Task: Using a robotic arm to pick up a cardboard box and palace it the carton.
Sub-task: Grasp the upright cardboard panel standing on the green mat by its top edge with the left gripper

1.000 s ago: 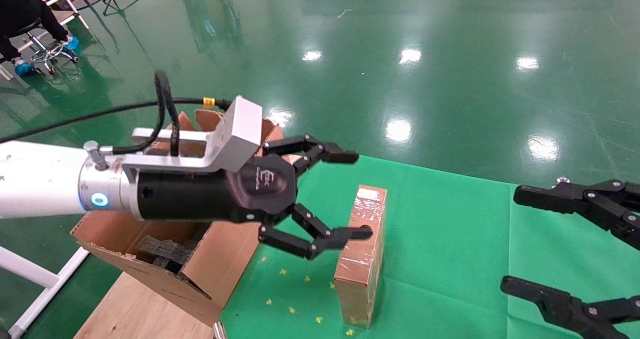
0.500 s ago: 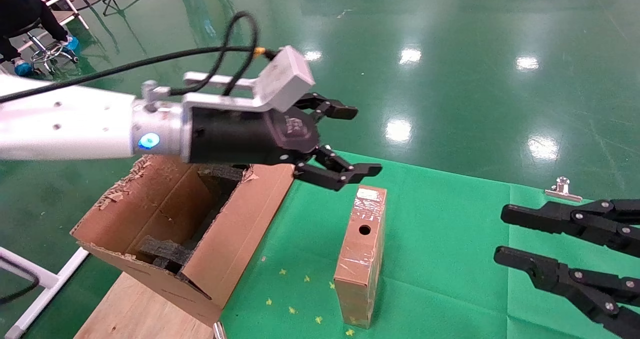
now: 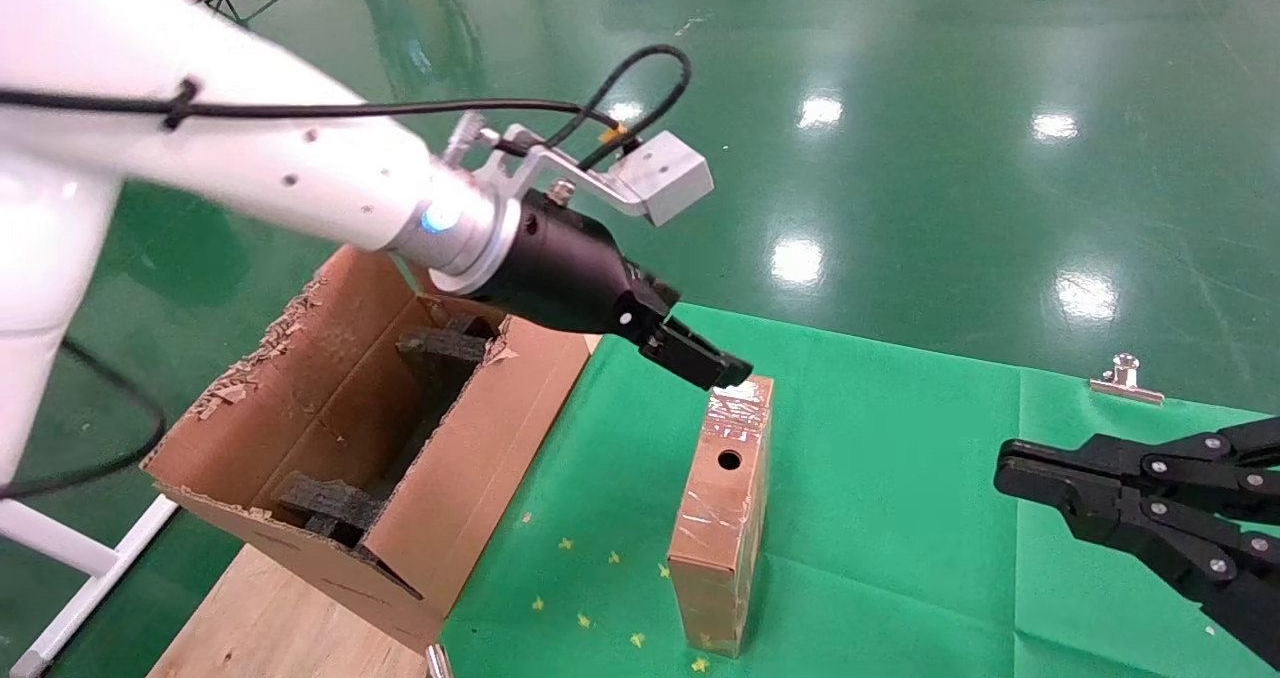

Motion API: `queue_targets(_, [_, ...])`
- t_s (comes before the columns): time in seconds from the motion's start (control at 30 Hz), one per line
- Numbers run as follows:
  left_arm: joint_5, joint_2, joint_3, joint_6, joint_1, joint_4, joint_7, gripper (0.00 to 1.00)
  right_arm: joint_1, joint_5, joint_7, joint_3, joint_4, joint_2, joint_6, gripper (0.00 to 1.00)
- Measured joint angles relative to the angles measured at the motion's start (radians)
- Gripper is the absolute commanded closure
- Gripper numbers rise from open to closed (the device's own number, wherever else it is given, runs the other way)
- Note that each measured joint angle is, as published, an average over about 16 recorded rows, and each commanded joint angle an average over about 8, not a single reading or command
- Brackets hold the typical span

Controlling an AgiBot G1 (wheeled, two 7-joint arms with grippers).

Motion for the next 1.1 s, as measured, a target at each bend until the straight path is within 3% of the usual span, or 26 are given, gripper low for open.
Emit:
queue_targets(0.2, [0.044,0.082,0.130,0.069,-0.089,0.011,-0.261,0.00,0.000,0.000,0.000,0.000,0.000,0.000,0.000,1.00])
queue_targets(0.4, [0.010,0.128,0.234,0.076,-0.137,0.025,-0.426,0.00,0.000,0.000,0.000,0.000,0.000,0.000,0.000,1.00])
queue_targets(0.67, [-0.031,0.161,0.307,0.060,-0.151,0.036,-0.510,0.00,0.000,0.000,0.000,-0.001,0.000,0.000,0.000,1.00])
queue_targets(1.1, [-0.002,0.218,0.374,0.032,-0.131,0.045,-0.551,0.00,0.000,0.001,0.000,-0.001,0.000,0.000,0.000,1.00])
